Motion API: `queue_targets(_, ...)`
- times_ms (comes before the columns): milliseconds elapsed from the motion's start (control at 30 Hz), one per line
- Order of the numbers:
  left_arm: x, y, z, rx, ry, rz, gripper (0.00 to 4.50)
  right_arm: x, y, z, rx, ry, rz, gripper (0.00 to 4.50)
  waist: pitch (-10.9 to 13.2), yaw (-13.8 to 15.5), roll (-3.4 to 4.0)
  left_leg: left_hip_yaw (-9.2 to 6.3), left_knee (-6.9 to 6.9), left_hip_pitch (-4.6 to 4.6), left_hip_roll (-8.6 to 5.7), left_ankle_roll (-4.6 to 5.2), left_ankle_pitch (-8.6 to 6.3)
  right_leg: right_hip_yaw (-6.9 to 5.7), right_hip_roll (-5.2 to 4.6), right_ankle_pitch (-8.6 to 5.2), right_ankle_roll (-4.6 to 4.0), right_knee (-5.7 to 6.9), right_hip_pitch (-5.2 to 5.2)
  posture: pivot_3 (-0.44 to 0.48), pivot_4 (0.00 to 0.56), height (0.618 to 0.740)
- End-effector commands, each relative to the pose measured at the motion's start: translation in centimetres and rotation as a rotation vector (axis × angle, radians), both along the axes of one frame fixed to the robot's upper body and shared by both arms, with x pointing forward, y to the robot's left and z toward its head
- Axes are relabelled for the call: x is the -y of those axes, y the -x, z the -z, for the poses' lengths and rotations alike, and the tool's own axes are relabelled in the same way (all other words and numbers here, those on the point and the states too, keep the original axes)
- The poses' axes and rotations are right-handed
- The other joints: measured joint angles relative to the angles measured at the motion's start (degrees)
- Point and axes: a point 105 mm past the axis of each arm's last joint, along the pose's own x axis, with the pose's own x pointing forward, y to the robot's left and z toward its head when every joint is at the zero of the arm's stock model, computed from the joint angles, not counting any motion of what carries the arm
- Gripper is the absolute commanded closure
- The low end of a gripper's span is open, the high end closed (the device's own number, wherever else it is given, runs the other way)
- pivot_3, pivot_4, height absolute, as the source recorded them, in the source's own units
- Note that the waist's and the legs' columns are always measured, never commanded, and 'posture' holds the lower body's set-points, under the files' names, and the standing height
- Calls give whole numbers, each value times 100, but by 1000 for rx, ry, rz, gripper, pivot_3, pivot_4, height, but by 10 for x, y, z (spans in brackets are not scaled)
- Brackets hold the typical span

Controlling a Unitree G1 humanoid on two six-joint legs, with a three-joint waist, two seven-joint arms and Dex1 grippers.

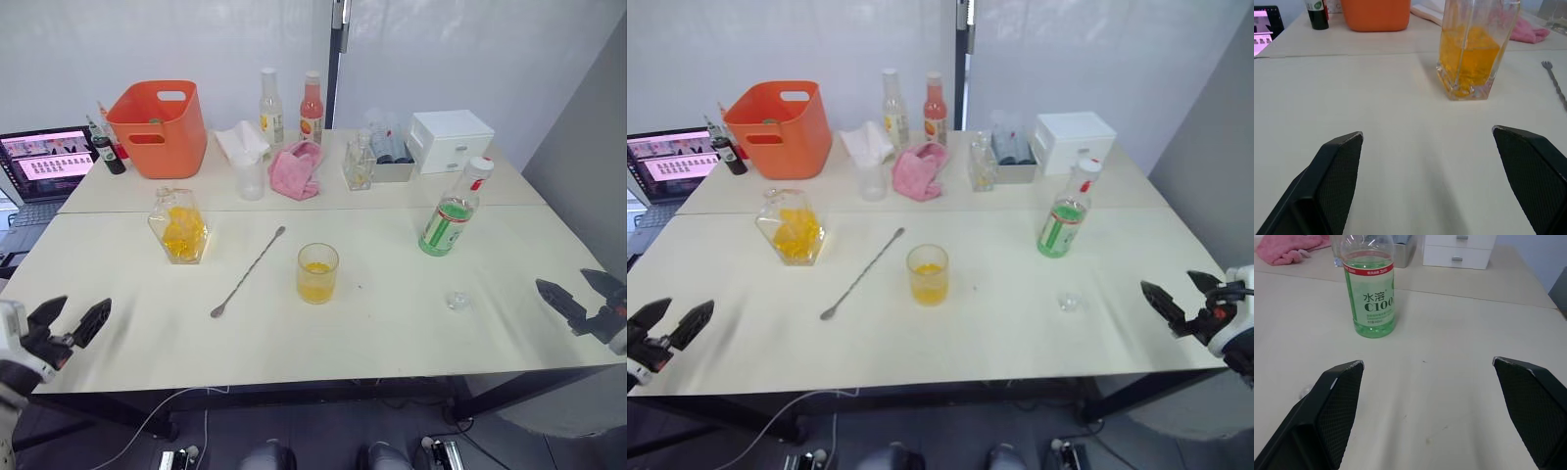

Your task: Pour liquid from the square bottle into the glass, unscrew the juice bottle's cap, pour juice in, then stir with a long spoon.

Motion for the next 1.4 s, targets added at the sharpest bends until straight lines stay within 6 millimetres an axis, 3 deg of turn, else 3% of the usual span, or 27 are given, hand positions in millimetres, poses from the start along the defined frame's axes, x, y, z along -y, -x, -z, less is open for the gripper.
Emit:
queue_targets(33,-2,7,-11,42,-38,3,24,-1,-4,-12,41,36,-14,0,-1,8,2,3,0,1,1,0,0,4,0,1,0,-1,0,0,150,713)
queue_targets(333,14,11,-7,15,-16,91,24,-10,-6,-16,40,35,-36,0,-3,19,5,10,1,1,6,5,-11,11,-6,2,1,-4,-3,0,150,713)
queue_targets(533,60,-1,-23,38,57,304,24,-43,-13,-28,72,-3,-46,0,-3,18,5,11,1,1,21,-4,-16,14,-3,4,-2,-6,-3,0,150,713)
queue_targets(767,122,-18,-44,57,78,583,24,-84,-43,-39,96,-38,-58,0,-4,5,6,21,2,0,21,2,-9,18,6,6,-5,-5,-7,0,150,713)
queue_targets(1100,196,-25,-80,111,73,901,24,-82,-100,-59,107,0,-38,0,-3,-15,7,32,3,1,18,-3,-2,22,26,6,-6,-12,-6,0,150,713)
queue_targets(1400,230,-23,-84,132,81,981,24,-79,-130,-73,150,-28,-26,0,-3,-50,7,36,2,1,38,-13,3,26,50,8,-10,-20,-6,0,150,713)
